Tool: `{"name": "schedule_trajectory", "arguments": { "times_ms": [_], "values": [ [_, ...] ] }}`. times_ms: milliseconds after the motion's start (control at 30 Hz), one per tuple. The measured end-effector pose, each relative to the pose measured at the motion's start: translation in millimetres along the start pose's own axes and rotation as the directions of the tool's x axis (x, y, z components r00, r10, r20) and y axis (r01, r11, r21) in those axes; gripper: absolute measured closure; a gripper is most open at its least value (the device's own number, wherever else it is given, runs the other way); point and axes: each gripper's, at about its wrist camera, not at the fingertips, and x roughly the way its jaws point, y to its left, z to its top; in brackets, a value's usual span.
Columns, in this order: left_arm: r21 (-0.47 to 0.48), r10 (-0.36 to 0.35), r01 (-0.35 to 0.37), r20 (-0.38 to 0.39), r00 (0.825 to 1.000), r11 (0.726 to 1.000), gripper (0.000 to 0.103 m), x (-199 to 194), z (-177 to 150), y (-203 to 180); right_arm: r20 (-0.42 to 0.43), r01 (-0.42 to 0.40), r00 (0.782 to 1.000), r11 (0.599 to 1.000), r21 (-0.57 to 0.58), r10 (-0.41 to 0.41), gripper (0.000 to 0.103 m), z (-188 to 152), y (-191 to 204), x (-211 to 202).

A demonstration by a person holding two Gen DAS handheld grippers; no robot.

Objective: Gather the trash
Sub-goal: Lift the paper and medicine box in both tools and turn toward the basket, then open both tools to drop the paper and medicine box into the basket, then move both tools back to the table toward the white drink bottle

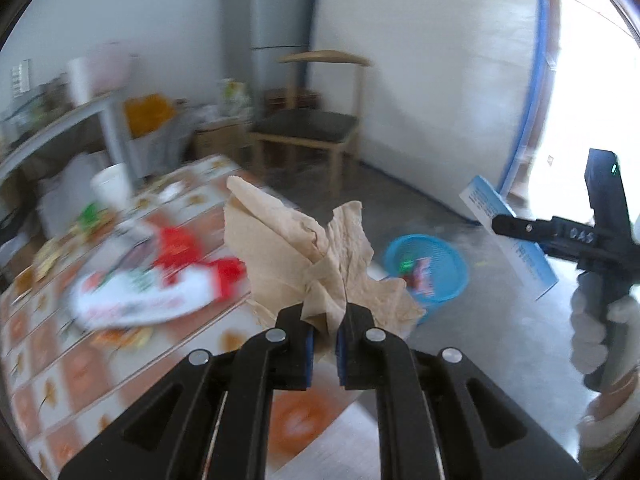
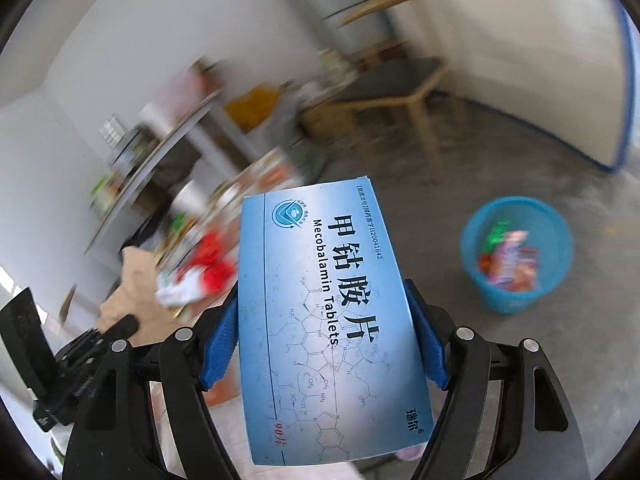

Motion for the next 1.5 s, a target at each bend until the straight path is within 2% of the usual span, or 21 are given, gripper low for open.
{"name": "schedule_trajectory", "arguments": {
  "times_ms": [167,267,333,500,667,800,867,900,933,1000,1033,1067,1133,1167,1267,1367,1500],
  "values": [
    [0.028,-0.143,0.144,-0.046,0.989,0.989,0.095,46.2,43.9,-37.8,0.05,0.084,0.994,0.981,0.172,-0.094,0.032,6.8,-70.5,-23.1],
    [0.009,-0.241,0.244,-0.128,0.962,0.97,0.095,92.2,66.8,-66.3,0.043,0.102,0.992,0.963,0.249,-0.116,0.032,4.4,-99.8,-20.1],
    [-0.002,-0.275,0.279,-0.188,0.943,0.96,0.095,124.2,74.5,-83.3,0.024,0.1,0.993,0.947,0.306,-0.113,0.032,3.2,-122.1,-10.9],
    [-0.03,-0.308,0.317,-0.332,0.891,0.948,0.095,202.5,83.7,-120.7,-0.031,0.074,0.997,0.91,0.409,-0.068,0.032,5.5,-165.4,23.3],
    [0.006,-0.274,0.307,-0.435,0.858,0.952,0.095,274.4,87.7,-157.0,-0.082,0.056,0.996,0.868,0.493,-0.017,0.032,20.1,-209.8,62.8],
    [0.028,-0.256,0.301,-0.457,0.852,0.953,0.095,316.6,99.1,-174.1,-0.097,0.045,0.995,0.825,0.564,0.012,0.031,42.0,-245.4,95.1],
    [0.014,-0.275,0.318,-0.465,0.842,0.948,0.093,340.3,104.6,-181.9,-0.106,0.065,0.994,0.816,0.574,-0.005,0.024,54.1,-262.3,111.6],
    [-0.004,-0.291,0.327,-0.465,0.836,0.945,0.085,347.1,102.7,-182.5,-0.104,0.072,0.995,0.812,0.579,-0.014,0.017,57.3,-269.4,117.1],
    [-0.027,-0.301,0.326,-0.46,0.835,0.945,0.074,357.4,103.9,-183.0,-0.099,0.078,0.995,0.798,0.597,-0.024,0.015,60.1,-282.7,126.6],
    [-0.069,-0.299,0.3,-0.438,0.848,0.952,0.055,375.1,103.3,-181.8,-0.119,0.092,0.993,0.769,0.632,-0.022,0.016,56.2,-305.0,144.3],
    [-0.083,-0.302,0.297,-0.435,0.848,0.951,0.054,380.3,102.1,-182.6,-0.13,0.115,0.991,0.755,0.646,-0.039,0.016,50.6,-309.5,145.3],
    [-0.102,-0.314,0.301,-0.441,0.841,0.948,0.053,385.0,98.9,-182.5,-0.135,0.133,0.989,0.741,0.659,-0.057,0.016,43.8,-312.8,144.5],
    [-0.129,-0.339,0.315,-0.443,0.83,0.94,0.053,389.2,97.2,-185.9,-0.12,0.125,0.991,0.736,0.665,-0.06,0.016,29.8,-314.9,136.1],
    [-0.133,-0.36,0.337,-0.435,0.825,0.932,0.053,384.7,95.6,-185.6,-0.116,0.127,0.991,0.736,0.665,-0.067,0.016,24.8,-314.7,131.4],
    [-0.103,-0.359,0.348,-0.406,0.84,0.932,0.053,371.8,101.5,-186.1,-0.113,0.151,0.988,0.736,0.66,-0.101,0.016,10.0,-314.9,111.8],
    [-0.114,-0.383,0.367,-0.37,0.846,0.923,0.053,355.8,109.7,-183.4,-0.101,0.155,0.988,0.729,0.667,-0.118,0.016,-0.3,-317.5,93.3],
    [-0.108,-0.42,0.407,-0.299,0.857,0.907,0.053,314.8,124.1,-175.5,-0.092,0.178,0.984,0.751,0.636,-0.156,0.016,-1.4,-309.5,76.5]
  ]
}}
